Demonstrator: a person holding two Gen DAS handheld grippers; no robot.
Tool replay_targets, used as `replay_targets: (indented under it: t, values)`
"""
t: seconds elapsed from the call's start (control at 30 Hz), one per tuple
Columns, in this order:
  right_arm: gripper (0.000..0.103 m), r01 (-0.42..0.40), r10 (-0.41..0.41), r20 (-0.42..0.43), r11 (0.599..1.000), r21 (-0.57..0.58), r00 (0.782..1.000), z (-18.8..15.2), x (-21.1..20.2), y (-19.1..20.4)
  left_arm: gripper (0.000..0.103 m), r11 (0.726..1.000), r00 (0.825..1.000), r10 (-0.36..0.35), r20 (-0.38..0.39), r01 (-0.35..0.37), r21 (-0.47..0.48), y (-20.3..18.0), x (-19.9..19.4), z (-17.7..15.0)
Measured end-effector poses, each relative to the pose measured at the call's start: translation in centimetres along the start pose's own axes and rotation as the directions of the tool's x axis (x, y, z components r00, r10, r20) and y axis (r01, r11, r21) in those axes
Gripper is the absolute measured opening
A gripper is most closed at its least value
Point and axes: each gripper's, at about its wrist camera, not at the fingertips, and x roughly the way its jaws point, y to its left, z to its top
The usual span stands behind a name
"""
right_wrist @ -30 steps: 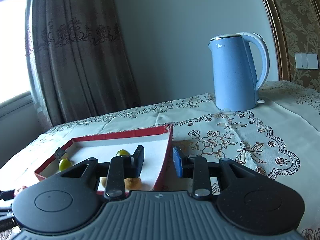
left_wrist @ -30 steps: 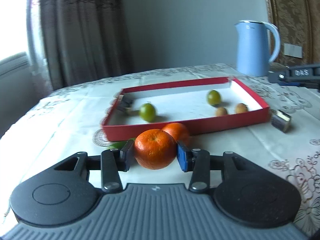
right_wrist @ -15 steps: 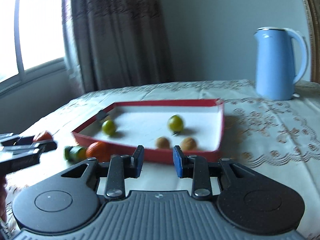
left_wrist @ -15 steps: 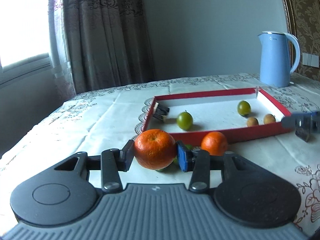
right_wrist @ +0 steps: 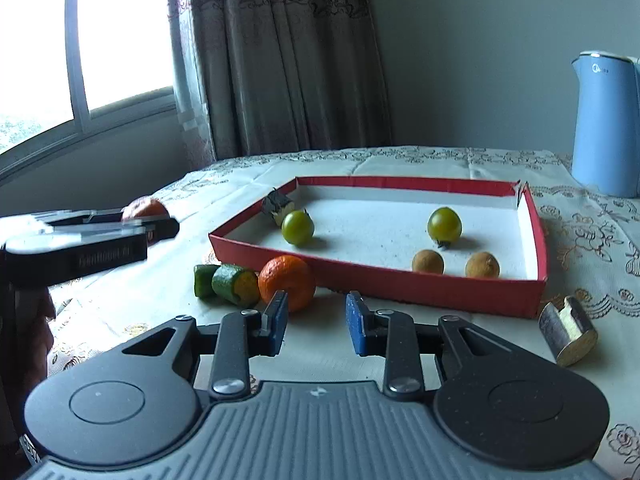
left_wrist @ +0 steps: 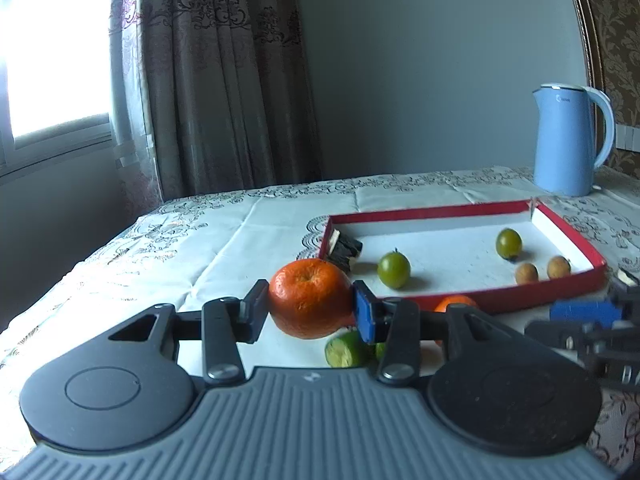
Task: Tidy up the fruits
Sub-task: 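Carry the tangerine with the left gripper over the box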
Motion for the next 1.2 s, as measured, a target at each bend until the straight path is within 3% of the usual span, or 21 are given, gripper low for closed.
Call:
replay_targets:
  t: [0.7,1.2]
  values:
    - [0.031,0.029,-0.028,-0.024,0.999,0.024,0.999,-0.7,1.2,-0.5,0.041,0.999,0.999,0.037,-0.002,-0.037,0.008,-0.7,6.1,4.5]
    - [0.031,0.006,-0.004,-0.025,0.998,0.068,1.0,-0.7,1.3,-1.1,0.041,0.998,0.998,0.059,-0.024,-0.059,0.008,-1.1,8.2,4.7]
